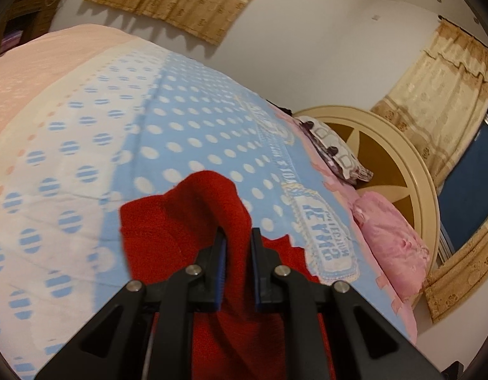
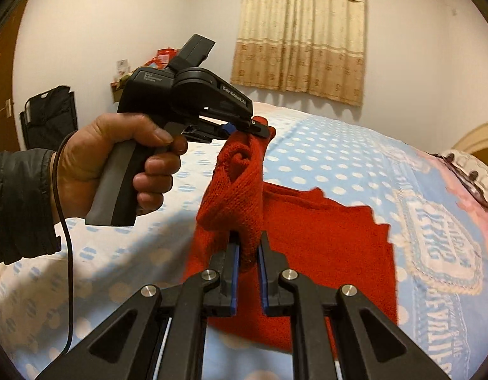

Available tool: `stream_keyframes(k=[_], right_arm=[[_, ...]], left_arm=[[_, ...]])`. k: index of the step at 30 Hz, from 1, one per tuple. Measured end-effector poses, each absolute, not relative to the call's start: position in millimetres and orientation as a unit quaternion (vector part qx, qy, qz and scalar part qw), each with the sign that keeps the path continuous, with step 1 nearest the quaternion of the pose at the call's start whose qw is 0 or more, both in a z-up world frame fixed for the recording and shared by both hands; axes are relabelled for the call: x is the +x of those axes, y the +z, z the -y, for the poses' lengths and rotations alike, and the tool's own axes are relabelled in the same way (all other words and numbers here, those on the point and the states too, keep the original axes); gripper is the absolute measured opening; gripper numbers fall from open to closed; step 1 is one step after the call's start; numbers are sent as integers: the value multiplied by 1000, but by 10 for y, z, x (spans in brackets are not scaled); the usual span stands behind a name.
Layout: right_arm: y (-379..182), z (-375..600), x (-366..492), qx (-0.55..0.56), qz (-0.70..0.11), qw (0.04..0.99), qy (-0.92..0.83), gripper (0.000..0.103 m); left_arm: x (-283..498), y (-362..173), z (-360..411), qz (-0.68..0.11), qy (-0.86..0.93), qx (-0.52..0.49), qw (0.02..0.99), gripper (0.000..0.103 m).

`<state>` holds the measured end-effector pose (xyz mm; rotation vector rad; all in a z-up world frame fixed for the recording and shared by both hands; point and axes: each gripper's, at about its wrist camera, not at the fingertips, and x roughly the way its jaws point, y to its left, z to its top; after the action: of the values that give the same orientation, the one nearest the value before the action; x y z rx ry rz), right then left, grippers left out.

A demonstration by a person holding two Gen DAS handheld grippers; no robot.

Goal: Fold small clothes
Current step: 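Lift the gripped edge with both tools and fold the cardigan over again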

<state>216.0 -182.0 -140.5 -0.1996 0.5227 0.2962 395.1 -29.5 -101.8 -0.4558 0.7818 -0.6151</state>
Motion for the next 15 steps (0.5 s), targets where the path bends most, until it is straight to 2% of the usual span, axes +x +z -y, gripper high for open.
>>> stream_keyframes(k=[15], right_arm=[[-1446,2812,2168,-21,-299,951,79,9]], left_arm=[[4122,-1170,1461,-409,-338,-157,833,13]])
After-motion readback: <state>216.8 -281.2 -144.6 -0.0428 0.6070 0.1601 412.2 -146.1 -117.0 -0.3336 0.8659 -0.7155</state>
